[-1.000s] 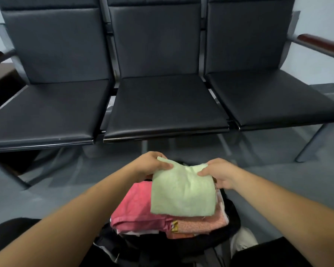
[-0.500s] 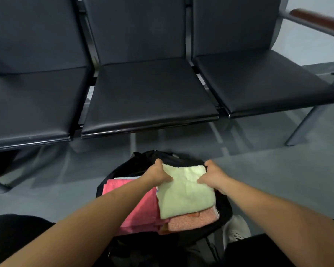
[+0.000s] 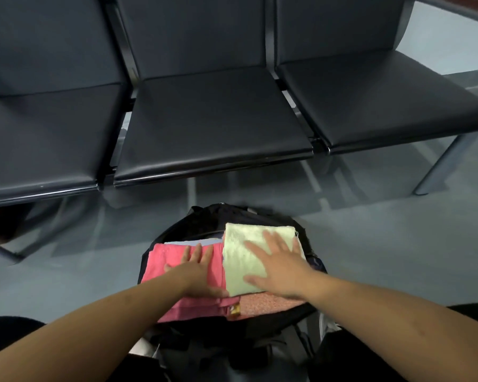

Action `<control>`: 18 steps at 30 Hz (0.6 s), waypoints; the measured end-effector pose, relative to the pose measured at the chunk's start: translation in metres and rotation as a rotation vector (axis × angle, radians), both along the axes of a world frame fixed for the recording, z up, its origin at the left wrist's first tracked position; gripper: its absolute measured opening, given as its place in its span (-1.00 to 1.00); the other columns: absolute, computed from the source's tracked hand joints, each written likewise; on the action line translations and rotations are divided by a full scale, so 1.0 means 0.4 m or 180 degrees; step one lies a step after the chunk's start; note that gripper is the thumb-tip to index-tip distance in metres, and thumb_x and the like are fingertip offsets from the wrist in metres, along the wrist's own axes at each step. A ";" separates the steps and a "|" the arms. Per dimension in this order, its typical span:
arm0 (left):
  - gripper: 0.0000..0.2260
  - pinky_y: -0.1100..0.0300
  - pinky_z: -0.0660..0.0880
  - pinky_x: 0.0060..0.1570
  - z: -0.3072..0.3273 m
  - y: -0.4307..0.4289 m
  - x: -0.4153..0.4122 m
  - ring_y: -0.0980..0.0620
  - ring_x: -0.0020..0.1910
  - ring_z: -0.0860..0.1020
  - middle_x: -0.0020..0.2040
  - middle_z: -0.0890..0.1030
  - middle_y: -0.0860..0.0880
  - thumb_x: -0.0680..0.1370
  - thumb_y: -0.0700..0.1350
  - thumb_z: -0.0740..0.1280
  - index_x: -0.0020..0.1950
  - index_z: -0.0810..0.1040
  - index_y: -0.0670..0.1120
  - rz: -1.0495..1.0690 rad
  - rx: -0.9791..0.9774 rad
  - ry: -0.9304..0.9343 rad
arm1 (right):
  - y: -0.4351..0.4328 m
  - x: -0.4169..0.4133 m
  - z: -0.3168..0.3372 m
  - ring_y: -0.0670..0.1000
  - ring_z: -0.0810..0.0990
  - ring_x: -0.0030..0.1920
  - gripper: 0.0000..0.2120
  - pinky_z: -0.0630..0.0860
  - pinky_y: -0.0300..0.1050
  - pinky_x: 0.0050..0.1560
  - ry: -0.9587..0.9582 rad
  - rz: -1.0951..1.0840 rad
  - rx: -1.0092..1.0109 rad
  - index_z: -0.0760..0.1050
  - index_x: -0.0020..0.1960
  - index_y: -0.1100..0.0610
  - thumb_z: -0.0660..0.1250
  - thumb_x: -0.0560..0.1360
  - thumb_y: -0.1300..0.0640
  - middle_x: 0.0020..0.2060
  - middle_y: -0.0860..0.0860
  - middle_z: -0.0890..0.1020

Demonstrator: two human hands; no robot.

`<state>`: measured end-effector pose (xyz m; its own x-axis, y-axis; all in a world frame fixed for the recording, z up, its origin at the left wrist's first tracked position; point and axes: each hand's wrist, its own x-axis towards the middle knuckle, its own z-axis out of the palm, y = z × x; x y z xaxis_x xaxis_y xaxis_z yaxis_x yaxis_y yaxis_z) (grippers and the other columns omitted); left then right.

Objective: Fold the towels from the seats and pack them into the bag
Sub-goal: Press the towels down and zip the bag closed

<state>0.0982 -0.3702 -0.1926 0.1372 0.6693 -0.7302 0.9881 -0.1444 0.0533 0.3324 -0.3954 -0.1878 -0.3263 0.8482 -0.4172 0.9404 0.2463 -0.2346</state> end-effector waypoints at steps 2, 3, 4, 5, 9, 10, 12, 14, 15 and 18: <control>0.20 -0.49 -0.03 0.45 -0.019 0.014 -0.028 -0.12 0.61 -0.29 0.62 -0.36 -0.02 0.26 0.62 0.19 0.62 -0.34 0.05 -0.0177 -0.0016 -0.0060 | -0.029 -0.027 -0.036 0.29 -0.35 0.58 -0.09 -0.35 0.48 0.45 -0.0426 0.0350 0.0079 -0.37 0.60 -0.19 0.12 0.52 -0.45 0.59 0.19 -0.36; 0.26 -0.46 -0.04 0.47 -0.029 0.020 -0.042 -0.11 0.61 -0.28 0.62 -0.36 -0.02 0.15 0.69 0.09 0.62 -0.33 0.06 -0.0259 -0.0022 -0.0103 | -0.035 -0.030 -0.052 0.32 -0.37 0.57 -0.09 -0.37 0.49 0.44 -0.0649 0.0460 0.0182 -0.39 0.60 -0.14 0.13 0.55 -0.41 0.57 0.22 -0.38; 0.31 -0.43 -0.06 0.48 -0.033 0.026 -0.056 -0.10 0.61 -0.28 0.62 -0.36 -0.02 0.05 0.73 -0.01 0.62 -0.32 0.07 -0.0325 -0.0021 -0.0200 | -0.033 -0.027 -0.061 0.34 -0.38 0.56 -0.11 -0.37 0.48 0.45 -0.0796 0.0532 0.0258 -0.39 0.61 -0.09 0.13 0.58 -0.36 0.57 0.26 -0.37; 0.33 -0.39 -0.10 0.51 -0.037 0.035 -0.071 -0.09 0.61 -0.28 0.62 -0.35 -0.02 0.01 0.76 -0.07 0.62 -0.31 0.08 -0.0321 -0.0052 -0.0328 | -0.028 -0.019 -0.065 0.35 -0.38 0.56 -0.13 -0.37 0.45 0.47 -0.0871 0.0577 0.0276 -0.39 0.61 -0.05 0.12 0.61 -0.32 0.57 0.28 -0.36; -0.20 -0.06 -0.14 0.59 -0.034 0.076 -0.138 -0.01 0.63 -0.18 0.65 -0.25 -0.01 0.56 0.38 0.18 0.64 -0.14 0.14 0.0134 -0.0398 -0.1072 | 0.002 -0.034 -0.049 0.32 -0.36 0.57 -0.05 -0.31 0.44 0.49 -0.0670 0.0393 0.0190 -0.25 0.64 0.14 0.12 0.56 -0.39 0.57 0.33 -0.31; -0.25 0.04 -0.12 0.59 -0.034 0.084 -0.151 0.00 0.63 -0.13 0.66 -0.21 -0.02 0.61 0.20 0.26 0.65 -0.11 0.10 0.0183 -0.0367 -0.1132 | 0.004 -0.062 -0.038 0.31 -0.35 0.58 -0.04 -0.28 0.47 0.49 -0.0498 0.0242 0.0181 -0.23 0.64 0.14 0.09 0.55 -0.42 0.57 0.31 -0.31; -0.20 0.15 -0.02 0.57 -0.047 0.082 -0.167 -0.05 0.64 -0.05 0.66 -0.17 -0.08 0.60 0.04 0.36 0.66 -0.10 -0.01 0.0059 -0.0122 -0.0924 | 0.002 -0.136 -0.022 0.35 -0.31 0.58 -0.07 -0.22 0.53 0.46 -0.0250 -0.0012 0.0190 -0.31 0.64 0.03 0.00 0.54 -0.47 0.57 0.30 -0.32; -0.16 0.04 0.13 0.54 -0.074 0.057 -0.162 -0.18 0.60 0.08 0.62 -0.03 -0.16 0.51 0.14 0.41 0.64 0.00 0.04 0.0039 0.0407 -0.0566 | 0.000 -0.218 -0.032 0.43 -0.29 0.56 -0.13 -0.21 0.58 0.40 -0.0235 -0.0204 0.0197 -0.42 0.60 -0.09 -0.09 0.53 -0.50 0.55 0.33 -0.35; -0.18 -0.05 0.20 0.50 -0.082 0.043 -0.155 -0.21 0.55 0.15 0.55 0.07 -0.17 0.46 0.23 0.41 0.61 0.07 0.15 0.0125 0.0737 -0.0282 | -0.001 -0.255 -0.044 0.46 -0.30 0.54 -0.14 -0.23 0.61 0.37 -0.0251 -0.0307 0.0171 -0.43 0.58 -0.13 -0.10 0.53 -0.50 0.54 0.35 -0.36; -0.30 -0.16 0.27 0.42 -0.079 0.038 -0.149 -0.20 0.44 0.16 0.43 0.17 -0.14 0.45 0.31 0.35 0.54 0.14 0.35 0.0464 0.0722 0.0053 | 0.002 -0.328 -0.093 0.51 -0.36 0.51 -0.16 -0.28 0.66 0.32 -0.0342 -0.0464 0.0122 -0.41 0.58 -0.21 -0.05 0.52 -0.51 0.53 0.35 -0.39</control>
<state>0.0387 -0.3550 -0.2241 0.0166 0.8279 -0.5606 0.9998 -0.0069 0.0194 0.2013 -0.3946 -0.2250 -0.1539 0.8993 -0.4094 0.9859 0.1123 -0.1238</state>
